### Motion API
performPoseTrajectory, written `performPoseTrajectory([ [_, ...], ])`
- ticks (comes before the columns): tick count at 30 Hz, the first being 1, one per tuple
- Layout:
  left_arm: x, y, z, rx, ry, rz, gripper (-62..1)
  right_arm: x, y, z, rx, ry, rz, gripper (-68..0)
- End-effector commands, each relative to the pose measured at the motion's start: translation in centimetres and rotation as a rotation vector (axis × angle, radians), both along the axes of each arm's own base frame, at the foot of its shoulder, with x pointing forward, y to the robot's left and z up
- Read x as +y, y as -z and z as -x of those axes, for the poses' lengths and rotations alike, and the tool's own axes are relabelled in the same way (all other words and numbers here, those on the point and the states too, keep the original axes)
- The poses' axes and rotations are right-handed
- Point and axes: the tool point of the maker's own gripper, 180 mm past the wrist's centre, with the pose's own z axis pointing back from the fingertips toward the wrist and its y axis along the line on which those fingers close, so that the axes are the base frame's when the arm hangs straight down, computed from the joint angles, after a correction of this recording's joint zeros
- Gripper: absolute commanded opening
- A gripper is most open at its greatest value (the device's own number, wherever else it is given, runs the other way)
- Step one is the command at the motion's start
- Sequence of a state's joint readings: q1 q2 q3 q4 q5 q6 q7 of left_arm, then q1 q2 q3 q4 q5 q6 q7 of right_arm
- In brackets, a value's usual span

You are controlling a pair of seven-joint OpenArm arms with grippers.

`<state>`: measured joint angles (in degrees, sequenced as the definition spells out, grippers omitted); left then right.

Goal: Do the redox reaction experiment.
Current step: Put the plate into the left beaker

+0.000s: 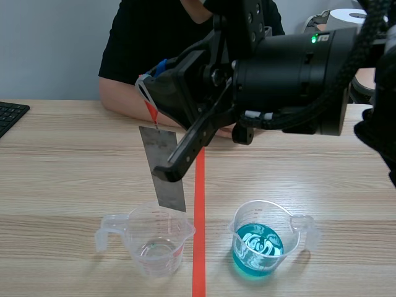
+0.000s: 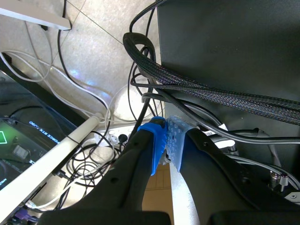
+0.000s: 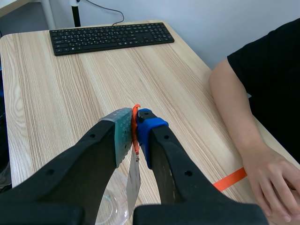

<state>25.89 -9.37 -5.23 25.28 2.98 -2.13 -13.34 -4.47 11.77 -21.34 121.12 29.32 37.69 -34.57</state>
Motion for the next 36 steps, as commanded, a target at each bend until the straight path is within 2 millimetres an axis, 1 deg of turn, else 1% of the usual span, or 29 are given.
performPoseTrajectory([
  [1,-0.1,-0.2,0.0,-0.009,0.002,0.003,-58.2,-0.1,-0.8,-0.3,-0.024,0.005,-0.021,-66.9],
  [9,-0.1,-0.2,0.0,-0.009,0.002,0.003,-58.2,-0.1,-0.8,-0.3,-0.024,0.004,-0.022,-66.9],
  [15,-0.1,-0.2,0.0,-0.009,0.002,0.003,-58.2,0.1,-1.8,0.1,-0.047,-0.005,-0.038,-66.9],
  [19,-0.1,-0.2,0.0,-0.009,0.002,0.003,-58.2,-0.2,-3.2,0.4,-0.081,-0.002,-0.047,-66.9],
  [26,-0.1,-0.2,0.0,-0.009,0.002,0.003,-58.2,-0.6,-6.1,1.7,-0.132,-0.019,-0.089,-66.9],
  [30,-0.1,-0.2,0.0,-0.009,0.002,0.003,-58.2,-0.7,-7.4,2.6,-0.152,-0.036,-0.109,-66.9],
  [32,-0.1,-0.2,0.0,-0.009,0.002,0.003,-58.2,-0.7,-7.9,3.0,-0.162,-0.041,-0.115,-66.9],
  [36,-0.1,-0.2,0.0,-0.009,0.002,0.003,-58.2,-0.8,-7.9,3.1,-0.152,-0.049,-0.118,-66.9],
])
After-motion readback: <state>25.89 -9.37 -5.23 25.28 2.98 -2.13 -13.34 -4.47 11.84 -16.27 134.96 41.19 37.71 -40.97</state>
